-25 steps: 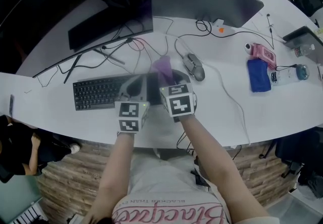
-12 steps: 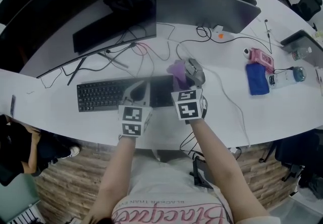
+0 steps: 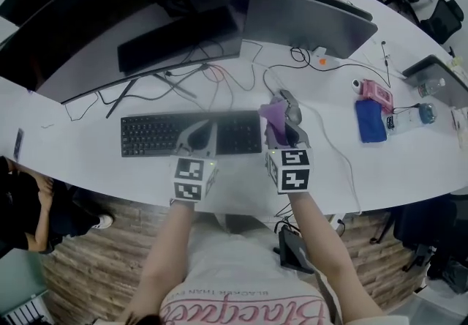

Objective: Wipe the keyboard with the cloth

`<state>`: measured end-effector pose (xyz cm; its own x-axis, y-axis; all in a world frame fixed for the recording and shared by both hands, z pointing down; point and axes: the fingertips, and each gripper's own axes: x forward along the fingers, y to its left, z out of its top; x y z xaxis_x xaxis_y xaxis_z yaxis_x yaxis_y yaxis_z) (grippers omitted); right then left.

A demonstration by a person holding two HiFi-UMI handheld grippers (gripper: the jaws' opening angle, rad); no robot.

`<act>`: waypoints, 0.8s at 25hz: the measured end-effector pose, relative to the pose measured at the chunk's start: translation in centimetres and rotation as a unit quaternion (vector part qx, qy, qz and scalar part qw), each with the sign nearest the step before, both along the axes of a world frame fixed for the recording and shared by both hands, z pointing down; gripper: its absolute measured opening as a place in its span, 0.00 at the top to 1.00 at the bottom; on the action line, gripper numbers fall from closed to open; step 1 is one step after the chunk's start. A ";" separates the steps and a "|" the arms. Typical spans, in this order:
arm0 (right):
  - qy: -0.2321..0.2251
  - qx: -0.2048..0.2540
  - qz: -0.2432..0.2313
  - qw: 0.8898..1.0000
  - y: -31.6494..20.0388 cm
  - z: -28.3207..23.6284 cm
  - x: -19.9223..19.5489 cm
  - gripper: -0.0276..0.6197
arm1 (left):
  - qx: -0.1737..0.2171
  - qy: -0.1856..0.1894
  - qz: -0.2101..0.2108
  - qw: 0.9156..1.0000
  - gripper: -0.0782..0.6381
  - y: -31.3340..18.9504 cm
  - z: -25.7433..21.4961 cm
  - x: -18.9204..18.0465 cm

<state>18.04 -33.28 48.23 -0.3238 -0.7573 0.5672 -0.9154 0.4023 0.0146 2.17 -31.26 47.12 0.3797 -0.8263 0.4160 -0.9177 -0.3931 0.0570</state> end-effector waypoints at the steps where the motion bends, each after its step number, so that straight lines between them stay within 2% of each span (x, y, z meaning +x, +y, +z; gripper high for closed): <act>1: -0.005 -0.001 -0.001 1.000 0.5 -0.4 -0.3 0.82 | 0.004 0.004 0.001 1.000 0.88 0.3 -0.4 -0.3; 5: -0.025 -0.007 -0.004 1.000 2.4 -1.4 -2.6 0.82 | 0.021 0.014 0.000 1.000 0.88 1.3 -2.3 -2.4; 10: -0.051 0.002 -0.016 0.999 2.8 -2.9 -6.4 0.82 | 0.032 0.024 -0.020 0.999 0.88 2.2 -3.2 -5.6; 16: -0.105 -0.020 -0.049 0.993 4.1 -4.1 -13.6 0.82 | 0.030 0.026 -0.051 0.998 0.88 3.7 -3.4 -10.6; 20: -0.121 -0.049 -0.082 0.988 5.7 -3.2 -19.2 0.82 | 0.023 0.029 -0.074 0.997 0.88 4.9 -2.9 -14.5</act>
